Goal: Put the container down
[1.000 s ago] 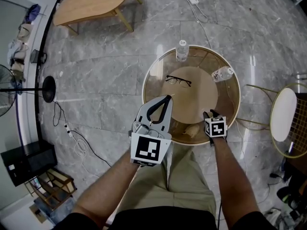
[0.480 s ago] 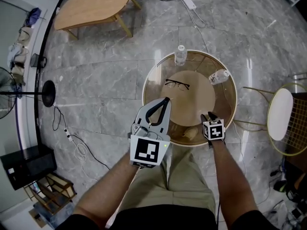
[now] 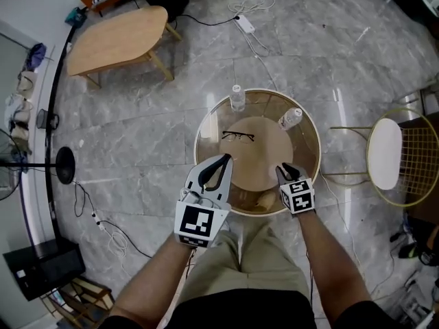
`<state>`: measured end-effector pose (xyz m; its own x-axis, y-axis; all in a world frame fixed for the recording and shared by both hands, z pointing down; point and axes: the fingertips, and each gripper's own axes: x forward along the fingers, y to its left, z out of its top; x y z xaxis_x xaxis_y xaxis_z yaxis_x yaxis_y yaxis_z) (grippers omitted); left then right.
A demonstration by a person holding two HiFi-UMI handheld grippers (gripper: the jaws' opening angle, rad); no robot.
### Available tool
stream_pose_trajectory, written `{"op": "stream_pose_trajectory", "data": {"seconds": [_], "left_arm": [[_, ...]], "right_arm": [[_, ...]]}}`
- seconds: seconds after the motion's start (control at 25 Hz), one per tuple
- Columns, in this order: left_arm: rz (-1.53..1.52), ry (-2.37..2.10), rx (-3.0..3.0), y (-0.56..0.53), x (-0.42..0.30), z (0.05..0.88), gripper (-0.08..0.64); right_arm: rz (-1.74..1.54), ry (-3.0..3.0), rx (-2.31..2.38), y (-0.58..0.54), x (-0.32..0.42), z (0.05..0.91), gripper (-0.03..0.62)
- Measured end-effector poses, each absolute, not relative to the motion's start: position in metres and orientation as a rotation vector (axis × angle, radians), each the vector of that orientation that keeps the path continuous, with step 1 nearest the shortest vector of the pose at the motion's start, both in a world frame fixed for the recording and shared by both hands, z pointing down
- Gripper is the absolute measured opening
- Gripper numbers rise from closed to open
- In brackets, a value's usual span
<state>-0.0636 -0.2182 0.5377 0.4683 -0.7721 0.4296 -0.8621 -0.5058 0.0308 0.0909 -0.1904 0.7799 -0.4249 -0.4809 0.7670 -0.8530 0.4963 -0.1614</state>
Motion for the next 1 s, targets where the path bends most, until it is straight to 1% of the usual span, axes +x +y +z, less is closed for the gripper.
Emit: {"op": "stream_pose_trajectory", "data": {"seconds": [0.16,0.36,0.76,1.0], "left_arm": [[0.569,-1.347,2.519,-0.206,-0.062,0.526,0.015],[0.555,-1.339,2.542,-0.197,-0.063,0.510,0.015],[0.456,-1.258,2.568,-0.190,-0.046,0.482,0.014],[0.440,-1.259,2.551,-0.186,-0.051,0.460,0.015]], "right_arm": [[0.660,-2.140,1.153,-0.189,0.088,0.736,0.018],[0.606,-2.198,1.167,-0.183,0.081,0.694,0.015],[0.592,-2.221,1.220,-0.175,0.084,0.640,0.014],[0.556,-2.244,1.204,-0.162,0.078,0.602,0.014]]}}
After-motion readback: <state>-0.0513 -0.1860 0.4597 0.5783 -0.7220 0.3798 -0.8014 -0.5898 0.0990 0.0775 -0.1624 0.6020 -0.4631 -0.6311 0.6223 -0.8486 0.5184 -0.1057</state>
